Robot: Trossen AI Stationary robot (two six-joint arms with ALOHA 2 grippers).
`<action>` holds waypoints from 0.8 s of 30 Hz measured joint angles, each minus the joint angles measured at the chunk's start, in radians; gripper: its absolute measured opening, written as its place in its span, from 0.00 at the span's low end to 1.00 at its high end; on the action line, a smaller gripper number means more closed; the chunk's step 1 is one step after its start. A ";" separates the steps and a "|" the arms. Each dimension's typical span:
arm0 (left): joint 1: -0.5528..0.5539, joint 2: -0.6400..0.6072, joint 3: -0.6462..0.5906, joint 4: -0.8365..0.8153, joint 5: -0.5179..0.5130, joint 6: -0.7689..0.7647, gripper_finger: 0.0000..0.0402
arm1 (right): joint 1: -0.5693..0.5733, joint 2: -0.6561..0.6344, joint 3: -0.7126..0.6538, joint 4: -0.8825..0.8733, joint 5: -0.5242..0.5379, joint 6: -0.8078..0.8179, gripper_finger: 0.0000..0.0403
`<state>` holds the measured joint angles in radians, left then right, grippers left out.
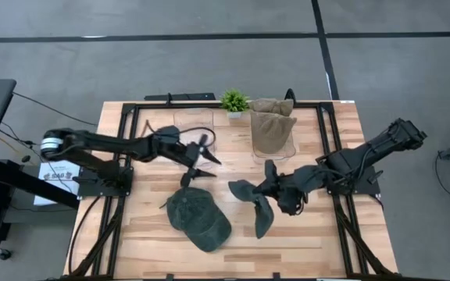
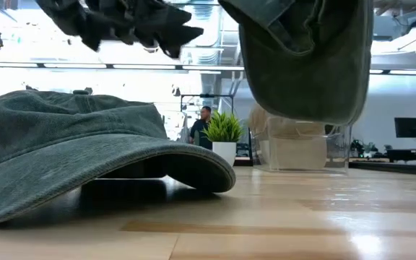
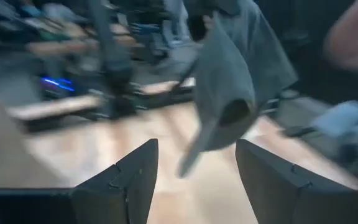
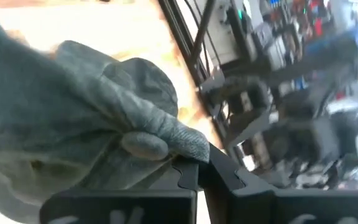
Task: Pick & Place hat
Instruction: Put the right black cap into the left transparent container
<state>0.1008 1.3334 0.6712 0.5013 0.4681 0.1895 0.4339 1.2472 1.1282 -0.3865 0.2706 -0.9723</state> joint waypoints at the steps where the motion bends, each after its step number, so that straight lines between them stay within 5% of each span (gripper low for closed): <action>1: -0.005 -0.035 0.000 -0.027 -0.053 0.041 0.53 | -0.009 0.000 0.008 -0.012 -0.001 0.026 0.00; 5: -0.031 -0.150 0.000 -0.096 -0.186 0.148 0.53 | -0.058 0.000 0.036 -0.043 0.001 0.146 0.00; 11: -0.092 -0.212 0.000 -0.104 -0.206 0.154 0.53 | -0.162 0.000 0.043 -0.052 0.002 0.331 0.00; 20: -0.210 -0.150 0.000 -0.100 -0.263 0.152 0.53 | -0.324 0.001 0.043 -0.078 0.002 0.585 0.00; 24: -0.252 -0.101 0.000 -0.089 -0.369 0.207 0.53 | -0.374 0.001 0.043 -0.086 -0.003 0.664 0.00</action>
<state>-0.1507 1.2323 0.6716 0.4127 0.0993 0.3964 0.0604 1.2480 1.1713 -0.4721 0.2680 -0.3085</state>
